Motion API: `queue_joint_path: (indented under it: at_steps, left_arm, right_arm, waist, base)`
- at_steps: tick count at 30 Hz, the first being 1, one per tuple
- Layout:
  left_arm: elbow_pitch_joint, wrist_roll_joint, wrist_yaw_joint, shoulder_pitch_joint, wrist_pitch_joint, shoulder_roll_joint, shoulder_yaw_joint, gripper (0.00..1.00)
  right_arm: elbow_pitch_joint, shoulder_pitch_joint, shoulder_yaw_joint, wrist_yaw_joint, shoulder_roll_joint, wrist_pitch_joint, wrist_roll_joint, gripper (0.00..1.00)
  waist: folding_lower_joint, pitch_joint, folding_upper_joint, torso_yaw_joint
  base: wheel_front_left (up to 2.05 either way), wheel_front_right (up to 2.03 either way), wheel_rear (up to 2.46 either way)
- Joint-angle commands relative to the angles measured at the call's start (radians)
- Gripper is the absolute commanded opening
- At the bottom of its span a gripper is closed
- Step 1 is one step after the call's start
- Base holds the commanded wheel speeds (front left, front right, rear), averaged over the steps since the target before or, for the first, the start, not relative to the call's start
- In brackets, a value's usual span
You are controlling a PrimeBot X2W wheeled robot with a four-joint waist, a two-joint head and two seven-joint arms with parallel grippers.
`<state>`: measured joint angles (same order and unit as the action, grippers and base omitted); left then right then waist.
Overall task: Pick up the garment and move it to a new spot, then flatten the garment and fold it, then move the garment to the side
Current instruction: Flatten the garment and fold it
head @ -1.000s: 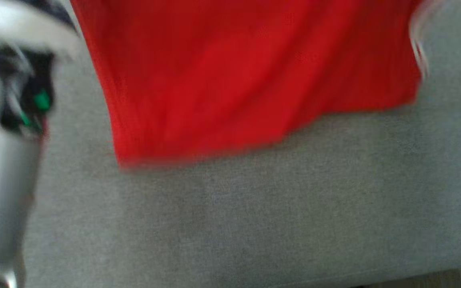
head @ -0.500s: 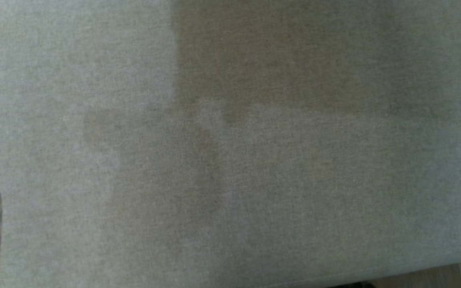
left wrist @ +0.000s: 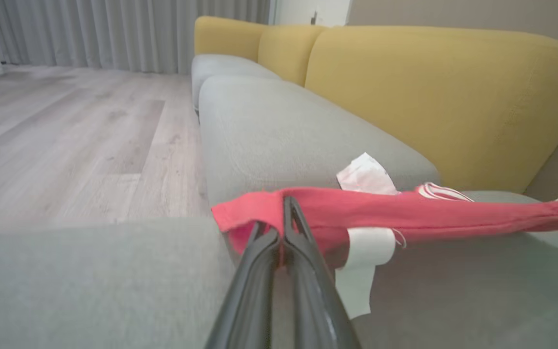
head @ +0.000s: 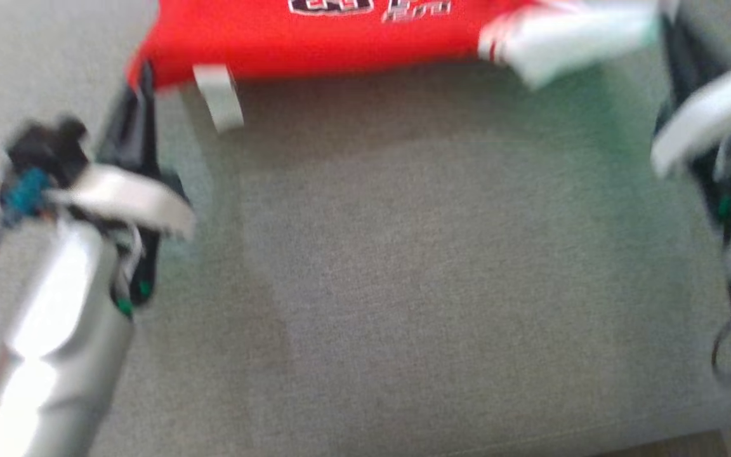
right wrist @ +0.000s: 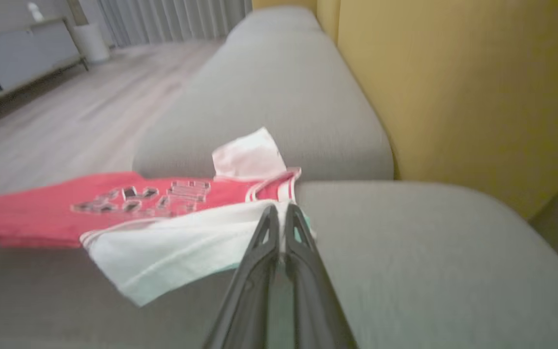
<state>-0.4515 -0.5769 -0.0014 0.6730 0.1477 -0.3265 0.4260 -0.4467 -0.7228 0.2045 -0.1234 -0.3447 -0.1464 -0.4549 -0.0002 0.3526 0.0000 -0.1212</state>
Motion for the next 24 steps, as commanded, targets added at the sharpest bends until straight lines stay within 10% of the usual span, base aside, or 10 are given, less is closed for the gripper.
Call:
queue_joint_path:
  at_steps: [1,19,24]
  left_arm:
    - [0.048,-0.018,0.006,-0.043,-0.021,-0.031,-0.022,0.0]
    - [0.542,-0.074,0.3,-0.685,-0.241,-0.079,0.026,0.0]
    - [0.623,-0.067,0.32,-0.731,-0.291,-0.117,0.041,0.0]
  right_arm:
    - [0.081,0.093,-0.034,-0.007,0.004,-0.067,0.03,0.0]
    - [0.739,0.816,-0.358,-0.007,0.268,-0.574,0.225,0.0]
    - [0.843,0.912,-0.376,-0.007,0.288,-0.697,0.212,0.0]
  waist:
    - [0.0002,-0.077,0.0,0.002]
    - [0.0002,-0.22,0.0,0.073]
    - [0.0002,-0.219,0.0,0.084]
  base:
    - [0.0,0.0,0.0]
    - [0.0,0.0,0.0]
    - [0.0,0.0,0.0]
